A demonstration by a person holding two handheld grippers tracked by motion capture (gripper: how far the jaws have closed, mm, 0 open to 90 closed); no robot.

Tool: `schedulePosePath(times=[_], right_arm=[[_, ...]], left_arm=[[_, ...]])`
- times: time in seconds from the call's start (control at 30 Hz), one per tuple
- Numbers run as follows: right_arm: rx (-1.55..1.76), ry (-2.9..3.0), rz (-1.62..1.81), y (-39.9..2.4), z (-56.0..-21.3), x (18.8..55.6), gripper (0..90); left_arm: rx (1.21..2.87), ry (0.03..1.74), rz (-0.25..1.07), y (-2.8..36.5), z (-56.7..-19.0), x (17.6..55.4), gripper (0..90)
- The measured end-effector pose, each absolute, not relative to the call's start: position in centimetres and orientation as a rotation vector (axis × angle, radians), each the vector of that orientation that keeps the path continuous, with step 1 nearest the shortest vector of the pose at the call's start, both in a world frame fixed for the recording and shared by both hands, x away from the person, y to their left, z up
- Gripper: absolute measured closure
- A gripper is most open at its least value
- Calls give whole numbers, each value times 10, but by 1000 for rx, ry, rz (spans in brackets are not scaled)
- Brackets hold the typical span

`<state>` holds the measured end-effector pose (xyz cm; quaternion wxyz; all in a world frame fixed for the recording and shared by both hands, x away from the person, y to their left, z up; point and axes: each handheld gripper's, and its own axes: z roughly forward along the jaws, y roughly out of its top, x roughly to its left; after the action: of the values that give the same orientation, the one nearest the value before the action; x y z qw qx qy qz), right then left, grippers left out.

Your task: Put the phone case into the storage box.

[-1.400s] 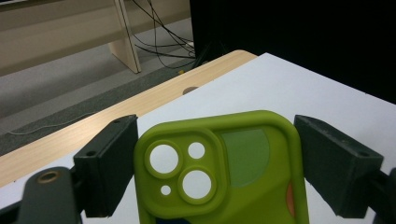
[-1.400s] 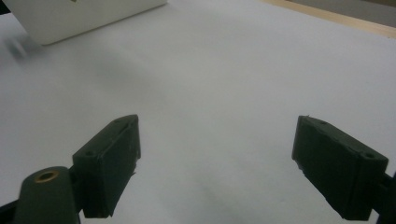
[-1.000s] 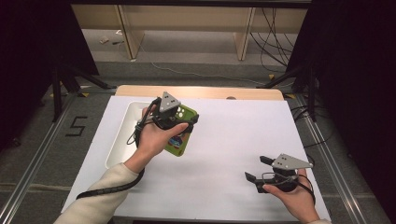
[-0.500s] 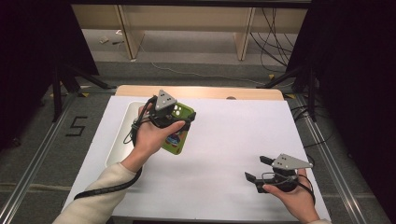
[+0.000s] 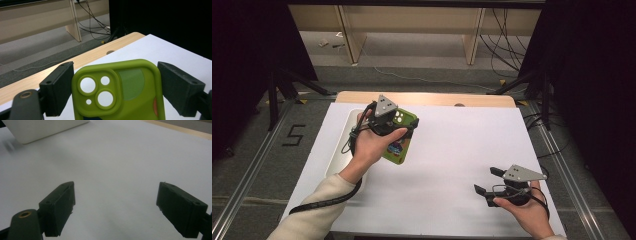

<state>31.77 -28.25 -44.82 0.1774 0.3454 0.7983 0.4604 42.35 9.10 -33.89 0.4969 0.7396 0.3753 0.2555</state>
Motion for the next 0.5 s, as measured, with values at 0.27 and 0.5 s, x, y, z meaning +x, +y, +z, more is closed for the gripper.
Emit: schedulePosePath(times=[0.27, 0.5], right_arm=[[977, 2260, 1303, -282, -448, 318, 164], [978, 2260, 1302, -282, -448, 318, 164]], left_arm=[[1785, 916, 623, 94, -338, 424, 164], [1778, 919, 629, 97, -336, 424, 163]])
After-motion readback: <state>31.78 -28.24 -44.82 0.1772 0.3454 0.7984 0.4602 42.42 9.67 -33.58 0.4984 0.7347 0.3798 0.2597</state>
